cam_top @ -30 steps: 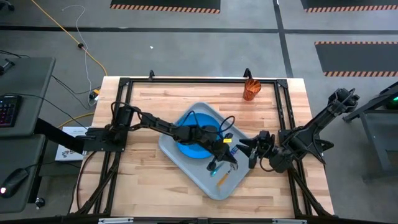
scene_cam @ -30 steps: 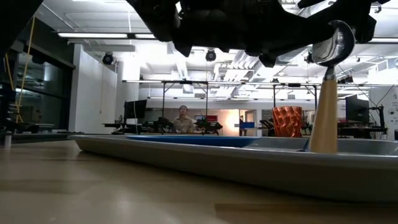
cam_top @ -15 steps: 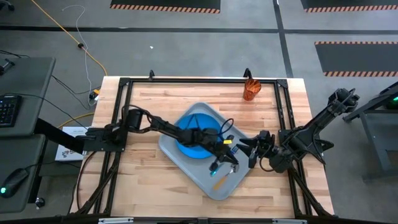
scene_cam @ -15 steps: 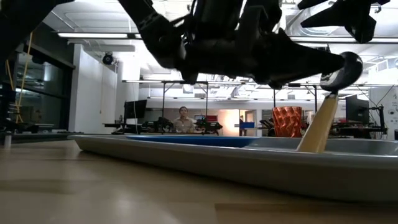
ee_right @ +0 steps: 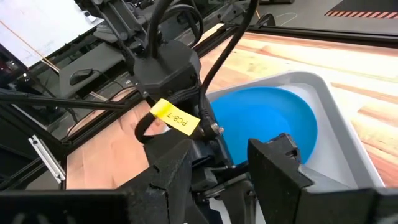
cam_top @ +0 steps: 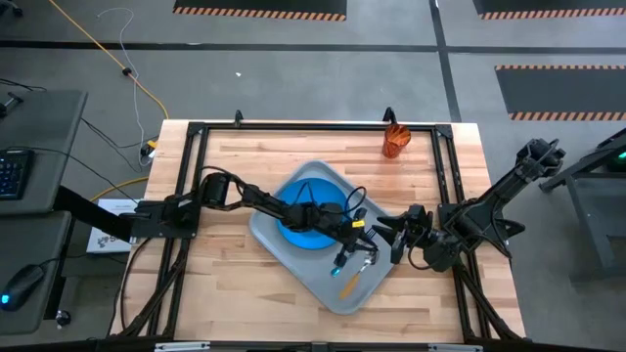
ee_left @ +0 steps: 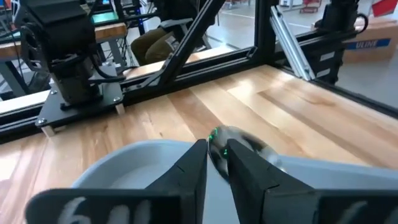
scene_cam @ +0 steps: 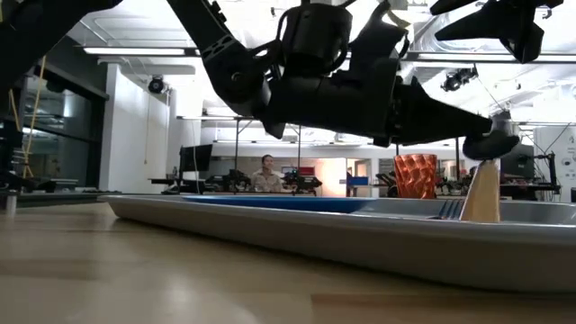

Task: Pick and place plate/cup/fork/spoon on tray
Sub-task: Put the yellow spoon on the right side of the gray serving tray

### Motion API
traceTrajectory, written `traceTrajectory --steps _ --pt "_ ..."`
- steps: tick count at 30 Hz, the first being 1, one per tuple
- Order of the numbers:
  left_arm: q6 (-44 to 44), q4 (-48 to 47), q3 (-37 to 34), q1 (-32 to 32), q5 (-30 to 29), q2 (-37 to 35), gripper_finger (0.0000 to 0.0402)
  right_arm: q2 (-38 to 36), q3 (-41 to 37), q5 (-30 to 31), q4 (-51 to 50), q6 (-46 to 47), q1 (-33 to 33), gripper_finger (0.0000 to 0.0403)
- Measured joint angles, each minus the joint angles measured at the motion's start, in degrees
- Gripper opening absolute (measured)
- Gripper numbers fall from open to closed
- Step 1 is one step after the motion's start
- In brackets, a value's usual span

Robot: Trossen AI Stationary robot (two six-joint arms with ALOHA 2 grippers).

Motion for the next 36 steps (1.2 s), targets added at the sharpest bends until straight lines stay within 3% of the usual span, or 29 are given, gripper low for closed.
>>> traceTrajectory --steps 15,19,24,27,30,36 --pt "-0.28 -3.07 0.0 0.58 -1.53 -3.04 0.0086 0.0 -0.02 0.08 0.02 0.25 0.0 0.0148" --pt "3.28 -17.52 0.04 1.39 -1.49 -9.29 0.0086 0.0 -0.02 0.1 -0.06 1.03 0.0 0.0148" --pt "6.5 -44.12 -0.09 2.97 -1.91 -20.03 0.0073 0.0 -0.02 0.05 -0.39 0.66 -0.02 0.0148" --pt "3.4 -51.48 -4.61 4.55 -0.64 -26.61 0.0065 0.0 -0.02 -0.11 -0.37 0.63 0.0 0.0148" --pt "-1.61 -46.49 -14.82 6.13 3.61 -33.99 0.0057 0.0 -0.02 -1.19 -0.42 0.65 0.0 0.0148" --pt "-10.69 -18.36 -39.29 7.72 3.06 -50.65 0.0047 4.26 -0.04 -2.04 0.33 4.01 -0.27 0.0148"
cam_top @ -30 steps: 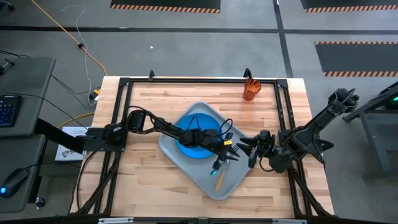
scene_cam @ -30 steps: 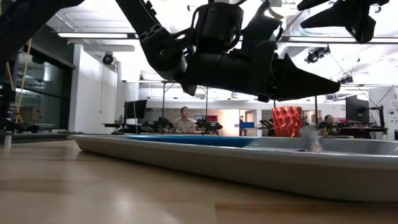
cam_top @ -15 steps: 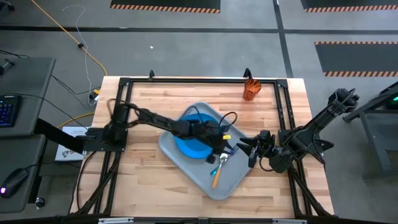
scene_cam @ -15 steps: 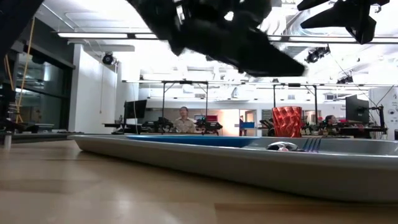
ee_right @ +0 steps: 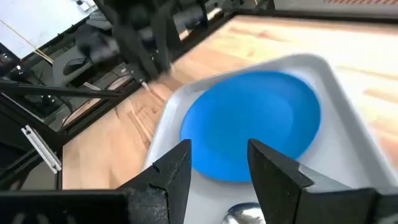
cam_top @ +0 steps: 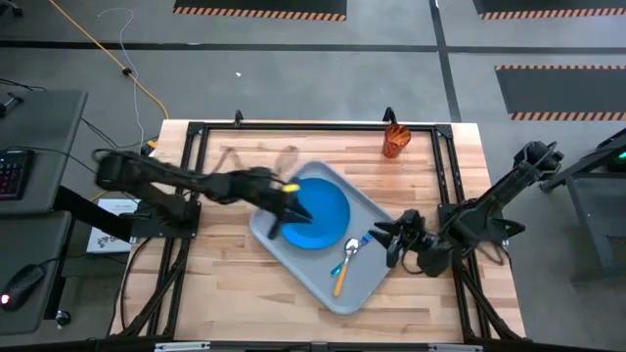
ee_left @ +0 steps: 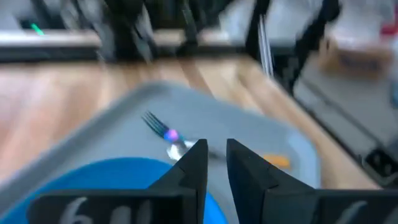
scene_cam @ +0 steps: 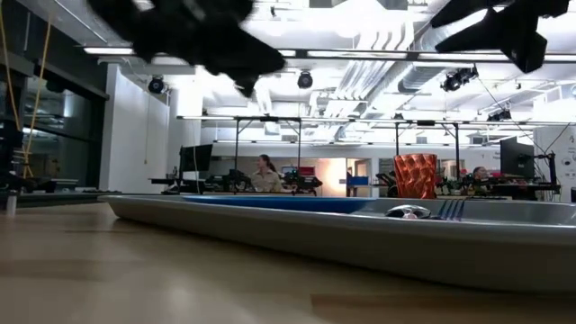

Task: Pick and place plate/cup/fork/spoon on tray
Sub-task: Put the yellow spoon on the right side of the gray serving tray

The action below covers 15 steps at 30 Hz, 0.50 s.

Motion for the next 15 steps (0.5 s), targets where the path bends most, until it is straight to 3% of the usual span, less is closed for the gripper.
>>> traceTrajectory --steps 5,7,12,15 --pt "-1.91 15.13 -10.49 1.03 -4.17 -12.74 0.0047 10.12 0.01 -7.68 5.76 6.48 -2.27 0.0148" --pt "-1.11 16.38 -11.61 1.19 -5.5 -17.03 0.0047 14.48 -0.02 -11.92 9.79 7.65 -3.77 0.0148" --pt "-0.34 16.22 -11.77 1.13 -5.79 -24.83 0.0047 22.91 1.19 -29.3 16.47 8.6 -8.04 0.0148" --pt "-0.45 15.53 -11.74 0.79 -5.68 -27.05 0.0047 25.92 3.82 -32.86 14.78 9.54 -9.63 0.0148"
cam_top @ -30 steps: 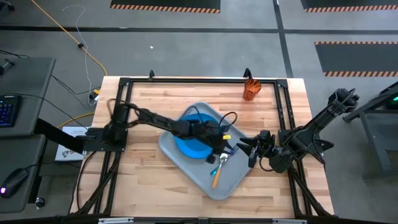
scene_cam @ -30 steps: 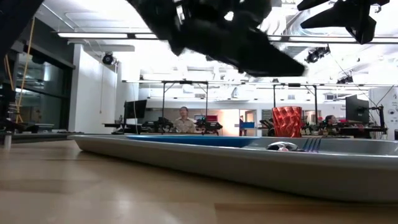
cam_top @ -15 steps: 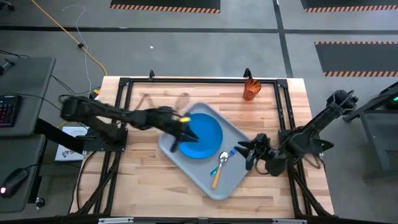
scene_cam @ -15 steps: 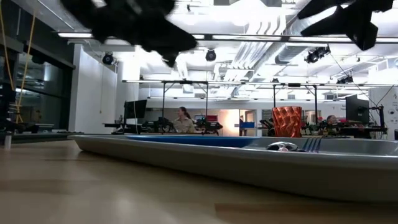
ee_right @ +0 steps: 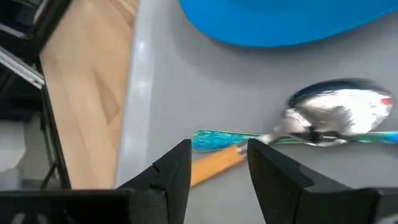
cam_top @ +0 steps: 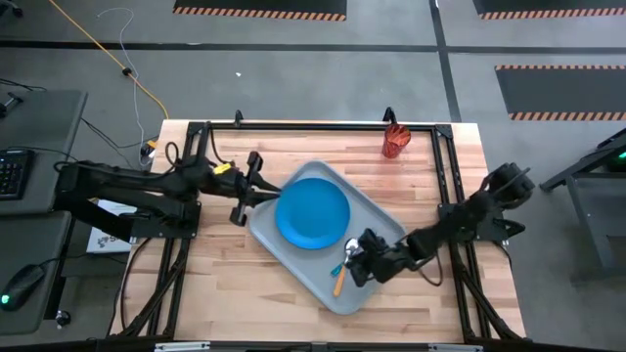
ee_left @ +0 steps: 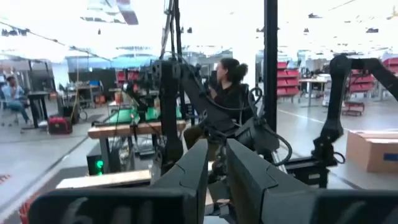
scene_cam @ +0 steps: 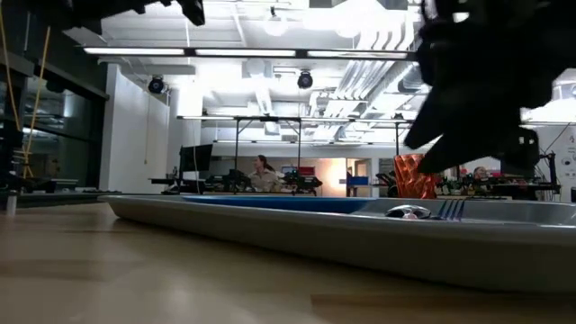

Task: Pick and place plate/cup/fork/spoon on tray
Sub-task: Put the yellow spoon on the right side of the gray serving tray

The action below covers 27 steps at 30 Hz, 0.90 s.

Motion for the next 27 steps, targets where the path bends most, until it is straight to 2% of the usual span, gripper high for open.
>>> traceTrajectory --steps 6,9,15,19,27 --pt "0.42 -0.1 -0.07 -0.71 0.07 0.14 0.0047 2.66 7.19 -0.84 -12.08 6.29 -1.51 0.0148" --pt "1.46 -0.59 -0.09 -0.71 -0.02 0.37 0.0047 4.14 11.31 0.68 -19.76 9.96 -1.49 0.0148" --pt "1.75 -1.25 -0.09 -0.71 -0.09 0.5 0.0047 10.28 19.03 1.1 -31.92 17.19 -1.74 0.0148" --pt "1.75 -1.41 -0.09 -0.71 -0.09 0.5 0.0047 15.54 24.1 -1.79 -36.39 17.98 -2.19 0.0148" --pt "1.79 -1.43 -0.09 -0.71 -0.09 0.5 0.0047 20.35 33.57 -0.82 -47.76 18.13 -2.23 0.0148"
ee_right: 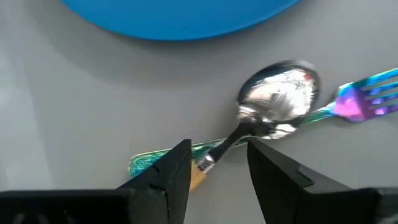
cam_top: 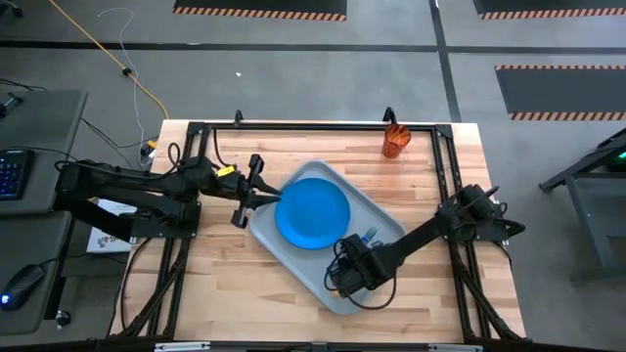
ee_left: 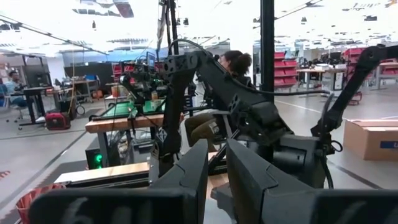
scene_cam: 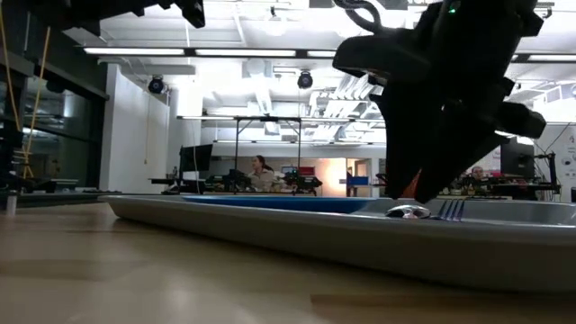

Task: Pick and place plate/cup/fork/spoon on tray
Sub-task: Put the yellow spoon on the right side of the gray serving tray

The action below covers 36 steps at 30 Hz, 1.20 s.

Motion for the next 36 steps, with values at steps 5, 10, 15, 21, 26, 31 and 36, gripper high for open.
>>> traceTrajectory --steps 5,10,15,21,26,31,36 --pt "-0.01 -0.03 0.0 0.0 0.0 0.0 0.0047 1.61 0.73 -0.68 -1.32 1.74 0.0 0.0148" --pt "-0.04 -0.11 0.0 0.0 0.0 0.0 0.0047 3.06 0.75 -1.77 -3.2 3.9 0.0 0.0148" --pt "-0.04 -0.09 0.0 0.0 0.0 0.0 0.0047 3.11 0.73 -1.84 -3.23 3.9 0.04 0.0148" --pt "-0.06 -0.1 0.0 0.0 0.0 0.0 0.0047 3.11 0.73 -2.92 -3.32 3.88 0.15 0.0142" --pt "-0.06 -0.11 0.0 0.0 0.0 0.0 0.0047 3.11 0.73 -3.76 -4.5 3.92 0.53 0.0103" --pt "-0.06 -0.11 0.0 0.02 0.0 0.0 0.0047 3.05 0.73 -3.13 -5.15 3.66 0.93 0.0045" --pt "-0.06 -0.13 0.0 0.04 0.0 0.0 0.0047 2.89 0.75 -0.5 -4.79 2.69 1.71 0.0006"
